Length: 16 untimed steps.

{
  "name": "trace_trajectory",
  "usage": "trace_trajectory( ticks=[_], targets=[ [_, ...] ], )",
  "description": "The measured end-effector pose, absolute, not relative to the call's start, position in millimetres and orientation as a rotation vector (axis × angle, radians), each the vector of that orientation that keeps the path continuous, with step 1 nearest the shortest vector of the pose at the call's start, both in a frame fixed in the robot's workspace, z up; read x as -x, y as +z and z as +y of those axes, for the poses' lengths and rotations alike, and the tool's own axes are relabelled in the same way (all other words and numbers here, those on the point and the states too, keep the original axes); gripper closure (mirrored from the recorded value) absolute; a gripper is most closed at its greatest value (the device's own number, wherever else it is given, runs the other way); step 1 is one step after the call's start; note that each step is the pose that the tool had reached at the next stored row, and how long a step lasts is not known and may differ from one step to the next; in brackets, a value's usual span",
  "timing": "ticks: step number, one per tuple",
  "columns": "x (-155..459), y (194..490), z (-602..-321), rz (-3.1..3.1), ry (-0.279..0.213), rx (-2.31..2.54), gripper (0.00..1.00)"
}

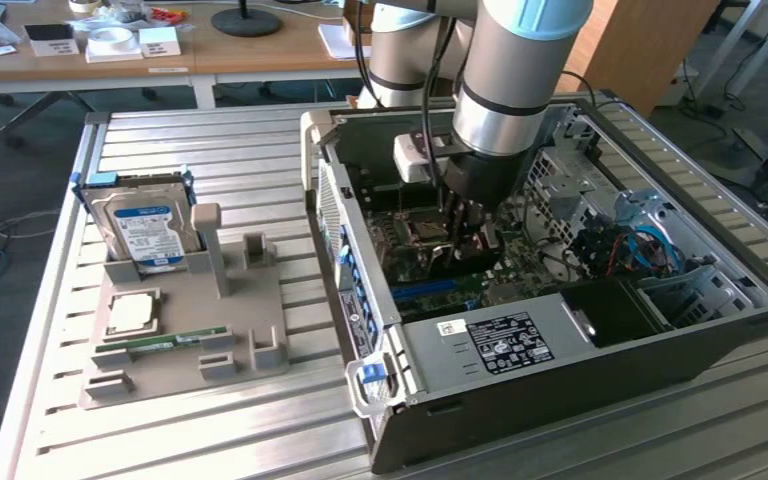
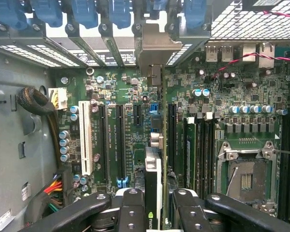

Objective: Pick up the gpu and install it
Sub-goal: 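Insert the gpu into the slot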

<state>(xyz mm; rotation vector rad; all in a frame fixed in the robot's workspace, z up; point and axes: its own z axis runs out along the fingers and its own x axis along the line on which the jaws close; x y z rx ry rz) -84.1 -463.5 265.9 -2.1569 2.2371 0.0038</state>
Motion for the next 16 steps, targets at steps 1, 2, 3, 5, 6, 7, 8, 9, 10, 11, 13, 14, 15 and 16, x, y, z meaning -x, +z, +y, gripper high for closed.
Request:
trace_trajectory(
  ticks=[1, 2, 3, 5, 6, 7, 8, 9, 10, 11, 13, 14, 15, 16],
  targets=[
    [84.1, 265.9, -463.5, 2.232, 0.004, 2.162, 0.73],
    [84.1, 265.9, -463.5, 2.222, 0.004, 2.172, 0.73],
    [84.1, 265.9, -463.5, 2.217, 0.004, 2.178, 0.73],
    [84.1, 265.9, -463.5, 2.217, 0.004, 2.178, 0.73],
    [84.1, 265.9, -463.5, 2.217, 0.004, 2.178, 0.73],
    [84.1, 265.9, -463.5, 2.217, 0.004, 2.178, 0.73],
    [84.1, 265.9, -463.4, 2.217, 0.004, 2.178, 0.73],
    [84.7, 265.9, -463.3, 2.216, 0.004, 2.178, 0.73],
    [85.4, 265.9, -463.2, 2.217, 0.004, 2.178, 0.73],
    [85.4, 265.9, -463.1, 2.217, 0.004, 2.178, 0.73],
    [85.4, 265.9, -463.1, 2.217, 0.004, 2.178, 0.73],
    [85.5, 265.9, -463.1, 2.217, 0.004, 2.178, 0.73],
    [86.3, 265.9, -463.0, 2.217, 0.004, 2.178, 0.73],
    [87.3, 265.9, -463.0, 2.217, 0.004, 2.178, 0.73]
  ],
)
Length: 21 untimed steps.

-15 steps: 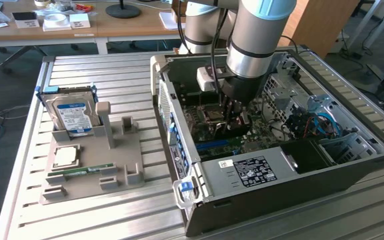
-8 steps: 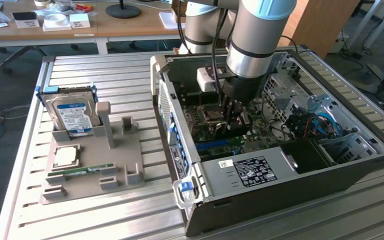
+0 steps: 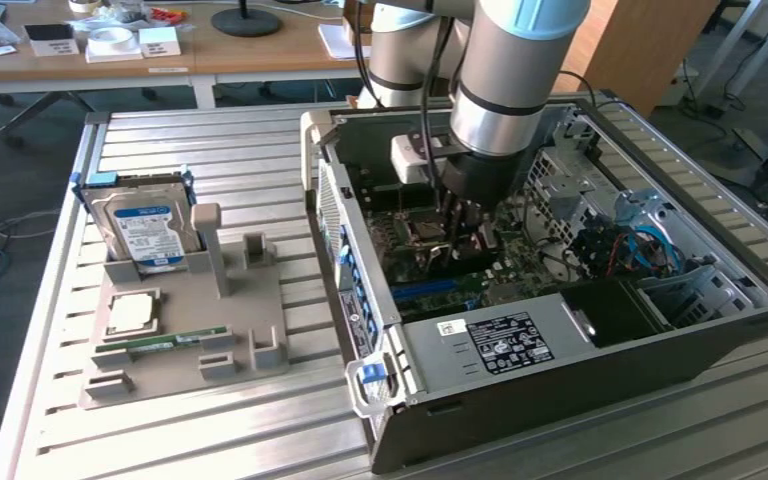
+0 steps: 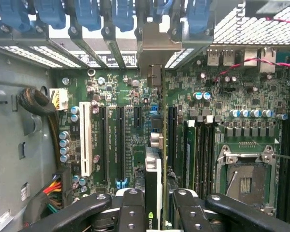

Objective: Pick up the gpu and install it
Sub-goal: 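Insert the gpu into the slot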

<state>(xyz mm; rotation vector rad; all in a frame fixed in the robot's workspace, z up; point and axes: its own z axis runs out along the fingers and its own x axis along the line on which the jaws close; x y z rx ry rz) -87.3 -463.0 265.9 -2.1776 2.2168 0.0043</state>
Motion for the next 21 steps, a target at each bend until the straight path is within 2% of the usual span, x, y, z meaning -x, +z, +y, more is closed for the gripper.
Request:
trace_trajectory(
  ticks=[3, 21],
  targets=[
    [104, 266, -463, 2.216, 0.004, 2.178, 0.73],
    [104, 266, -463, 2.217, 0.004, 2.178, 0.73]
  ],
)
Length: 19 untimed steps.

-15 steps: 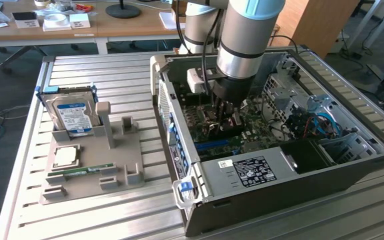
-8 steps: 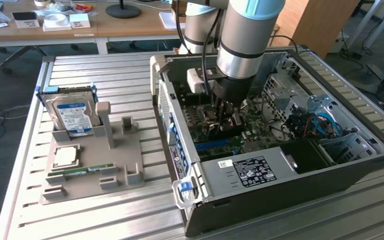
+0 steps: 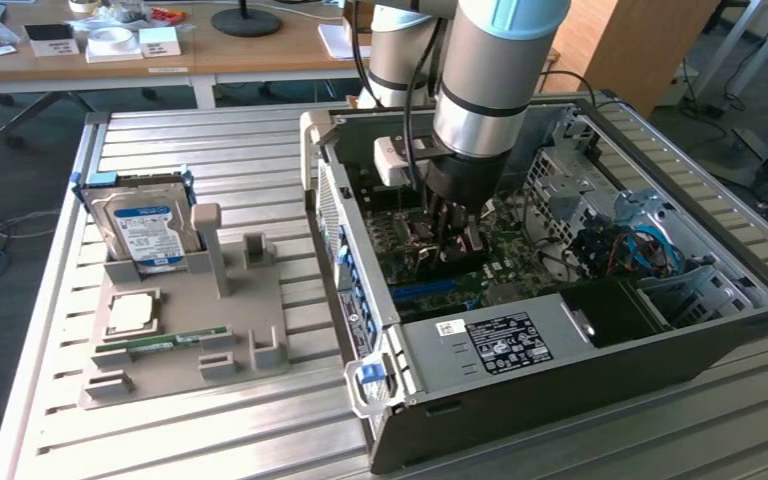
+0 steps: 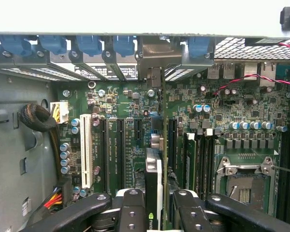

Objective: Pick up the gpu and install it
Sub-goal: 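Insert the gpu into the slot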

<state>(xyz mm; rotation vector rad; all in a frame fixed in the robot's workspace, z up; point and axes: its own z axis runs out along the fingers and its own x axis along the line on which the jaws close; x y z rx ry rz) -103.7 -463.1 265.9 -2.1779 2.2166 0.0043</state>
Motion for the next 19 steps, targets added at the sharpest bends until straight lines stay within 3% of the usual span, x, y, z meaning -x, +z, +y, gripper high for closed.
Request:
trace_trajectory(
  ticks=[19],
  targets=[
    [102.5, 265.9, -463.1, 2.217, 0.004, 2.178, 0.73]
  ],
)
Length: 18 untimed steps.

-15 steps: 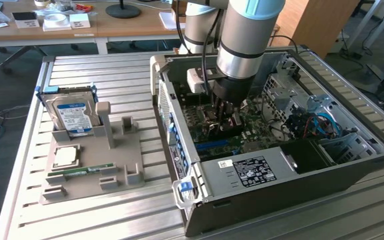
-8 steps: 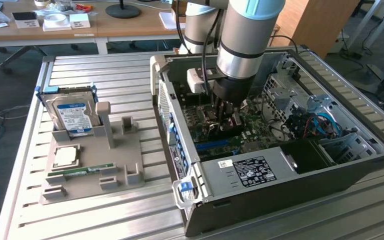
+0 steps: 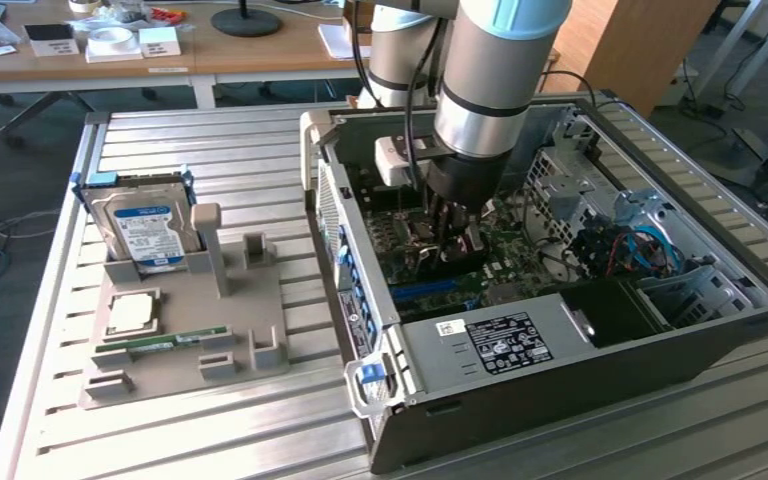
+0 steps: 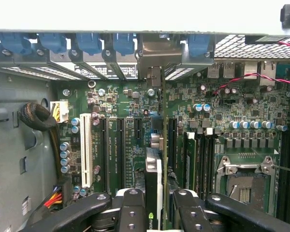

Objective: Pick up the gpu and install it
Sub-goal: 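Insert the gpu into the slot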

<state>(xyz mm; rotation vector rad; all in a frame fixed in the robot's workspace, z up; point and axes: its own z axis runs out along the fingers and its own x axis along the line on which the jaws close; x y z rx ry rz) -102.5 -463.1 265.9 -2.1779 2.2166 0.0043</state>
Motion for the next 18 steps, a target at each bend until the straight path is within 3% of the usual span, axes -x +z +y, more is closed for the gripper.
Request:
trace_trajectory(
  ticks=[18],
  targets=[
    [97.9, 264.8, -463.0, 2.217, 0.005, 2.178, 0.73]
  ],
)
